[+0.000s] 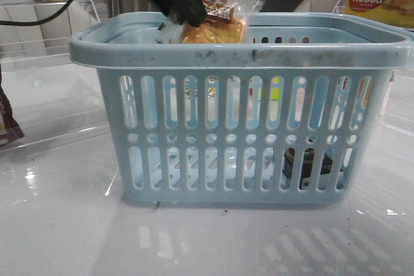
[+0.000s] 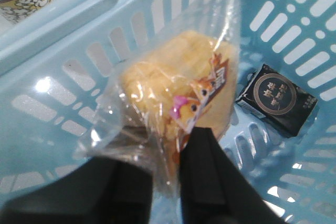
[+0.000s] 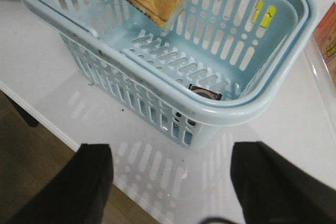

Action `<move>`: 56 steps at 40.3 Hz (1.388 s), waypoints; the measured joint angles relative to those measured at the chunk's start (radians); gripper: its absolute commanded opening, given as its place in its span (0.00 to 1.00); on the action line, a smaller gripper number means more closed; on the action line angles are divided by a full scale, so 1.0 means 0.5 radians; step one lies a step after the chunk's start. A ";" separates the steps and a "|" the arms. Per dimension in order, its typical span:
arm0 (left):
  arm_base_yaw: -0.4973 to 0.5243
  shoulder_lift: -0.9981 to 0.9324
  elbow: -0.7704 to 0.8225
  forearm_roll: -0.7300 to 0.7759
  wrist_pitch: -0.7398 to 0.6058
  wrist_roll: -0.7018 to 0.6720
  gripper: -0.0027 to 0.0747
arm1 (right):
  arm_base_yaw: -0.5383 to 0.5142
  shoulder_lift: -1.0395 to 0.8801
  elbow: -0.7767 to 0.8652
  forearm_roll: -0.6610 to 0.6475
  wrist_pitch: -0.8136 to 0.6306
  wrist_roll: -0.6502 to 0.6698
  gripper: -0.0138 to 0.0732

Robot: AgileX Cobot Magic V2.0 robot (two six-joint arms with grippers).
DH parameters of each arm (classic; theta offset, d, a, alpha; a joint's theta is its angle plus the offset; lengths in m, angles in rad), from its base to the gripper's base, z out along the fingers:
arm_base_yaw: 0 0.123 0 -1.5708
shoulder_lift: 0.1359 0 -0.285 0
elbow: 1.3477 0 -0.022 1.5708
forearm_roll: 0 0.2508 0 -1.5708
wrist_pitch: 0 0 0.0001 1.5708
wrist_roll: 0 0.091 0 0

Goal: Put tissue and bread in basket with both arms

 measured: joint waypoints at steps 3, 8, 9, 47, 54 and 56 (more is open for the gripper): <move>-0.001 0.002 0.000 -0.008 0.000 0.000 0.58 | 0.000 0.000 0.000 0.000 0.000 0.000 0.81; -0.001 -0.022 0.000 -0.013 0.072 0.000 0.57 | 0.000 0.000 0.000 0.000 0.000 0.000 0.81; -0.001 -0.036 0.000 -0.013 0.091 0.000 0.57 | 0.000 0.000 0.000 0.000 0.000 0.000 0.81; -0.001 -1.649 1.074 0.073 0.172 0.102 0.57 | 0.000 0.000 0.000 0.000 0.000 0.000 0.81; -0.001 -2.025 1.362 0.086 0.165 0.102 0.57 | 0.000 0.000 0.000 0.000 0.000 0.000 0.81; -0.001 -2.124 1.427 0.086 0.165 0.102 0.57 | 0.000 0.000 0.000 0.000 0.000 0.000 0.81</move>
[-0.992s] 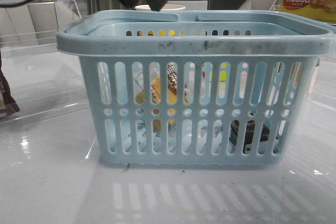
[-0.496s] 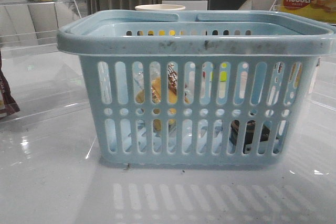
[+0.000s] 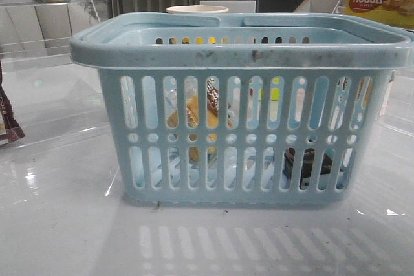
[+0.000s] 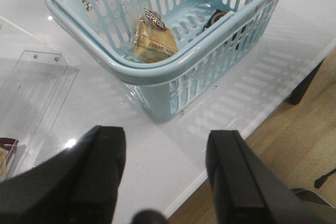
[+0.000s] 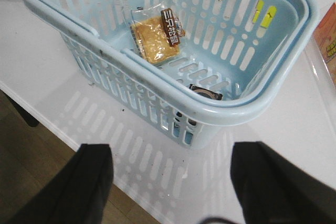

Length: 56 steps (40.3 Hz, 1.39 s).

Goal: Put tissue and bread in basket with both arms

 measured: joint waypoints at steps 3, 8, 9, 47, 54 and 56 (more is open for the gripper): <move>-0.003 -0.130 0.082 0.004 -0.001 0.000 0.56 | 0.000 0.000 0.000 0.000 0.000 0.000 0.81; -0.003 -0.302 0.209 0.004 -0.025 0.000 0.50 | 0.000 0.000 0.000 0.000 0.000 0.000 0.81; -0.003 -0.328 0.229 0.004 -0.034 0.000 0.48 | 0.000 0.000 0.000 0.000 0.000 0.000 0.81; -0.003 -0.385 0.368 0.004 -0.209 -0.038 0.15 | 0.000 0.000 0.000 -0.045 0.211 0.085 0.23; -0.003 -0.385 0.368 0.004 -0.212 -0.038 0.15 | 0.000 0.000 0.000 -0.050 0.216 0.085 0.22; -0.003 -0.385 0.368 0.004 -0.212 -0.038 0.15 | 0.000 0.000 0.000 -0.050 0.216 0.080 0.22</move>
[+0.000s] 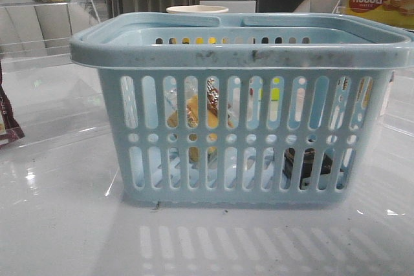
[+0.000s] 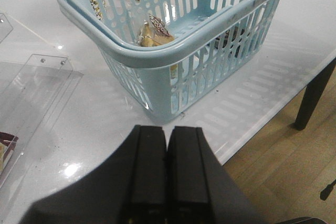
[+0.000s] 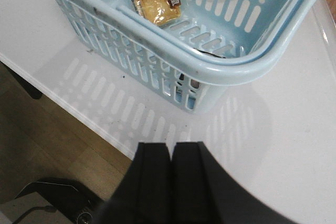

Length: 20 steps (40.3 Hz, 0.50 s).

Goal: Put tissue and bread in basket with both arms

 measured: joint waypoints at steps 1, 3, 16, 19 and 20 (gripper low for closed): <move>0.000 0.000 0.000 0.000 0.000 0.000 0.15 | 0.000 0.000 0.000 0.000 0.000 0.000 0.22; 0.000 0.000 0.000 0.000 0.000 0.000 0.15 | 0.000 0.000 0.000 0.000 0.004 0.000 0.22; 0.000 0.000 0.000 0.000 0.000 0.000 0.15 | 0.000 0.000 0.000 0.000 0.007 -0.001 0.22; 0.000 -0.014 0.008 0.000 -0.011 0.000 0.15 | 0.000 0.000 0.000 -0.002 0.007 -0.001 0.22; 0.005 -0.025 0.022 0.000 -0.023 0.000 0.15 | 0.000 0.000 0.000 -0.002 0.007 -0.001 0.22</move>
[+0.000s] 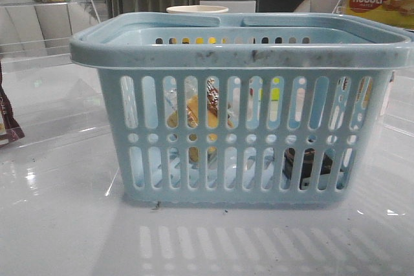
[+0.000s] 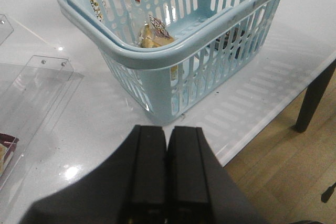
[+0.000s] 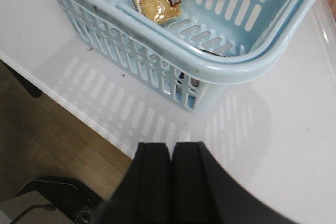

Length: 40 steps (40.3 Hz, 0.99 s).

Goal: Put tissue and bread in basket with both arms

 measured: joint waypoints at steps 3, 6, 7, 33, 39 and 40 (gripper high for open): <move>0.048 -0.067 0.054 -0.007 -0.035 0.000 0.15 | 0.000 0.000 0.000 0.000 0.004 0.000 0.22; 0.154 -0.169 0.146 0.016 -0.098 0.000 0.15 | 0.000 0.000 0.000 0.000 0.004 0.000 0.22; 0.210 -0.214 0.181 0.029 -0.146 0.000 0.15 | 0.000 0.000 0.000 0.000 0.004 0.000 0.22; 1.066 -0.969 1.304 0.093 -1.144 -0.344 0.15 | 0.000 -0.003 0.000 0.000 0.004 -0.003 0.22; 1.066 -0.969 1.304 0.204 -1.269 -0.492 0.15 | 0.000 -0.003 0.000 -0.002 0.004 -0.007 0.22; 1.066 -0.969 1.304 0.212 -1.281 -0.492 0.15 | 0.000 -0.003 0.000 -0.002 0.004 -0.007 0.22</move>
